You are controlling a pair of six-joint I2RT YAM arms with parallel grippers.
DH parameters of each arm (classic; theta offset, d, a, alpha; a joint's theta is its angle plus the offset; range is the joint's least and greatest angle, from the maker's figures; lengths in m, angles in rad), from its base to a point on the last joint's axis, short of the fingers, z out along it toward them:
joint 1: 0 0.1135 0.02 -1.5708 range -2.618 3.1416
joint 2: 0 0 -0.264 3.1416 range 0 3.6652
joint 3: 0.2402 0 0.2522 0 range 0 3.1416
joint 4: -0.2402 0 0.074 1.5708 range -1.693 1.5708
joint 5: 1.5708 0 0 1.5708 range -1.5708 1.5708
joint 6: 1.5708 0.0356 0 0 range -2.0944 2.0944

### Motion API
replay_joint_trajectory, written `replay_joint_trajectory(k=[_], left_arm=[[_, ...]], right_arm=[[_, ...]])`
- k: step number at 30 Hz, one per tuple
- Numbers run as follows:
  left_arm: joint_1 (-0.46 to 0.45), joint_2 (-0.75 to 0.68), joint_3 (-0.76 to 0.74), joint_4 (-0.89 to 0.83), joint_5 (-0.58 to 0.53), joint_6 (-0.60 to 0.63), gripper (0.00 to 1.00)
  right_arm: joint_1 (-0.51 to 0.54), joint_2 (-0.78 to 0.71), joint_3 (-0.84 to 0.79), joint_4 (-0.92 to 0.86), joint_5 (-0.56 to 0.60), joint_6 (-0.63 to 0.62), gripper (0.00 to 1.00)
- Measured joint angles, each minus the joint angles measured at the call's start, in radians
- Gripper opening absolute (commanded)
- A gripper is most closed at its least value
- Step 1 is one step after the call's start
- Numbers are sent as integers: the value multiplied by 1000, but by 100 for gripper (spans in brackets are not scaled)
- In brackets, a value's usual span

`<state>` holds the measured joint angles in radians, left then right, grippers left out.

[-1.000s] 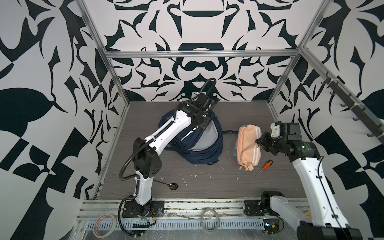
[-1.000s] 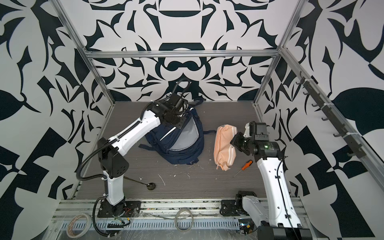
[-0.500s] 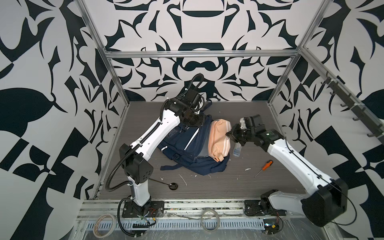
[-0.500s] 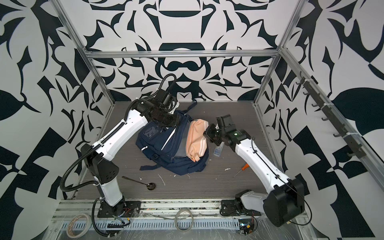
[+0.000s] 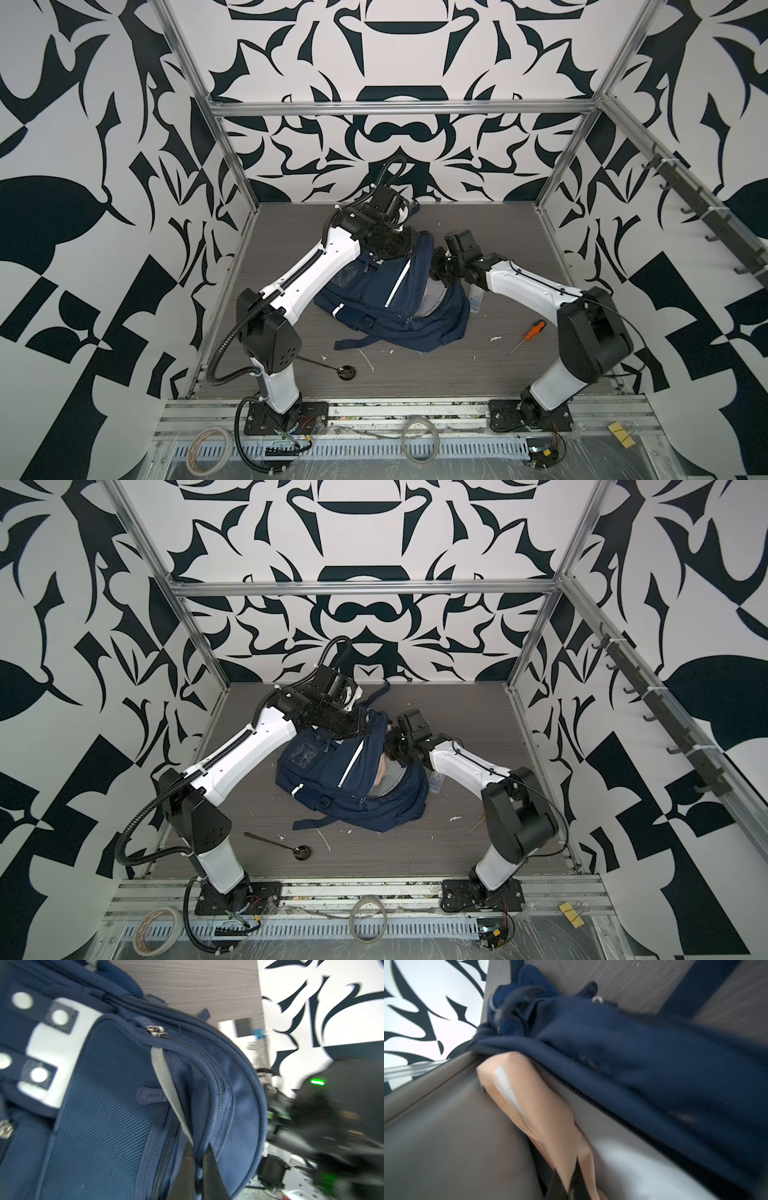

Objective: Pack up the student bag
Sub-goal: 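Push the pink pencil case into the backpack opening with right while left holds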

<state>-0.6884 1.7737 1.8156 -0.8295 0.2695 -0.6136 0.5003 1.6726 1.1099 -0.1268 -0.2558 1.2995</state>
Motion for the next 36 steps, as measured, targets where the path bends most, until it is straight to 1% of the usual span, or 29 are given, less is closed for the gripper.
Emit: replay_joint_trajectory(k=[7,15,19,21,22,23,25,27,29,30,31,33,36], left_arm=[[-8,0,0,41,2,-54,0],[11,3,0,34,-44,-82,0],[14,3,0,32,-49,-90,0],[15,3,0,32,-49,-93,0],[16,3,-1,34,-49,-94,0],[17,3,-3,36,-47,-95,0],[21,2,-12,45,-34,-97,0],[27,-4,-31,61,-18,-97,0],[34,-12,-55,82,0,-97,0],[37,-17,-67,96,11,-97,0],[43,-24,-79,110,21,-97,0],[58,-37,-95,128,38,-97,0],[81,-45,-108,138,66,-97,0]], right_arm=[[39,142,88,132,-43,43,0],[66,275,180,240,-106,72,0],[70,291,190,261,-122,76,21],[70,290,193,258,-121,64,29],[70,288,196,249,-121,56,36],[70,285,198,239,-119,42,40],[69,273,204,192,-113,3,51],[69,251,206,137,-105,-44,60],[69,218,206,78,-94,-89,66],[69,196,204,51,-87,-107,70],[69,171,198,25,-77,-127,71],[69,118,176,-13,-60,-159,76],[63,27,136,-84,-29,-204,78]])
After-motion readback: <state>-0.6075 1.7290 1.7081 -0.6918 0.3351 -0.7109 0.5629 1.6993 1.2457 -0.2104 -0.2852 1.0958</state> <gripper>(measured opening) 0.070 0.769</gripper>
